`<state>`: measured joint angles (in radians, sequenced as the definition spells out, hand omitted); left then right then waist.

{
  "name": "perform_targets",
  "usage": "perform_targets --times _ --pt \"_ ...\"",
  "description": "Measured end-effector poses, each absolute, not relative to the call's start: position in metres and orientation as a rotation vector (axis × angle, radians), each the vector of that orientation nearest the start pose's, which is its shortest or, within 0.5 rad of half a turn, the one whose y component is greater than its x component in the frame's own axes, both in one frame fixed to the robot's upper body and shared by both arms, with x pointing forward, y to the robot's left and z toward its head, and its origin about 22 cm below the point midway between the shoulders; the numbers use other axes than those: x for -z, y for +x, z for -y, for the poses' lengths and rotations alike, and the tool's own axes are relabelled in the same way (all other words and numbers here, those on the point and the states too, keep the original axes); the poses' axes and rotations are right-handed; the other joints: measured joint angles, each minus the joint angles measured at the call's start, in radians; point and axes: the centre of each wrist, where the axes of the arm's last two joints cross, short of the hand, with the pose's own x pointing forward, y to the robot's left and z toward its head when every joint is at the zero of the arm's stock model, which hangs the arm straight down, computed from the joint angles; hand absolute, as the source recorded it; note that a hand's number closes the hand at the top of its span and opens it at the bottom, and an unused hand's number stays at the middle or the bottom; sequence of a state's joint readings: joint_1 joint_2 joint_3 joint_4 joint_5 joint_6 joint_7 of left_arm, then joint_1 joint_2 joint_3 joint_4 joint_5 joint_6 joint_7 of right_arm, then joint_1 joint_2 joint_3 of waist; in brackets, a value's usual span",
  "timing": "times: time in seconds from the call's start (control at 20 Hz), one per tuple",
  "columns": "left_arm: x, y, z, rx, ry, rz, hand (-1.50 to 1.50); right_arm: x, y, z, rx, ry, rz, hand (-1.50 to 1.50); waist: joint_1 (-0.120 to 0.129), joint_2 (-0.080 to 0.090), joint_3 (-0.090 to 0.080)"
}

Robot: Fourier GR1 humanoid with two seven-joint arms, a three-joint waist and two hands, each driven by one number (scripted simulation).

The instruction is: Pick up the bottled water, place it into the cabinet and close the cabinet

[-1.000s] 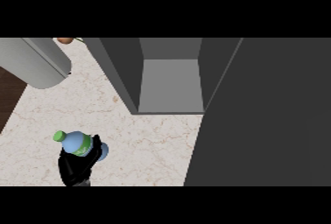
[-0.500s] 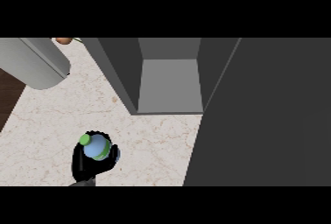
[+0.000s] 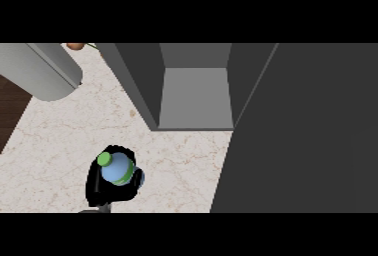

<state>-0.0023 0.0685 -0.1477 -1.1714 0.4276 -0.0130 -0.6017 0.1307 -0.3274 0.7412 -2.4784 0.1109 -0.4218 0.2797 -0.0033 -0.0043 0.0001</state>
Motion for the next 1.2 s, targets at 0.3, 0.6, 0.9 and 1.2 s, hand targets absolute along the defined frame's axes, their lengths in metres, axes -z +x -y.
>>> perform_targets --times 0.3,0.6,0.9,1.2 --pt "0.063 0.221 -0.201 -0.280 -0.270 1.736 1.50 -0.164 0.105 0.154 -0.220 0.307 1.923 -1.50 0.002 0.001 0.000" --pt "0.026 0.243 -0.179 -0.244 -0.266 1.783 1.50 -0.165 0.106 0.151 -0.212 0.320 1.927 -1.50 -0.001 0.001 0.000" --pt "-0.009 0.259 -0.151 -0.220 -0.270 1.792 1.50 -0.161 0.103 0.152 -0.208 0.320 1.927 -1.50 -0.005 0.001 0.000" --pt "-0.029 0.283 -0.119 -0.199 -0.243 1.804 1.50 -0.161 0.103 0.153 -0.228 0.312 1.932 -1.50 -0.011 0.003 0.000"
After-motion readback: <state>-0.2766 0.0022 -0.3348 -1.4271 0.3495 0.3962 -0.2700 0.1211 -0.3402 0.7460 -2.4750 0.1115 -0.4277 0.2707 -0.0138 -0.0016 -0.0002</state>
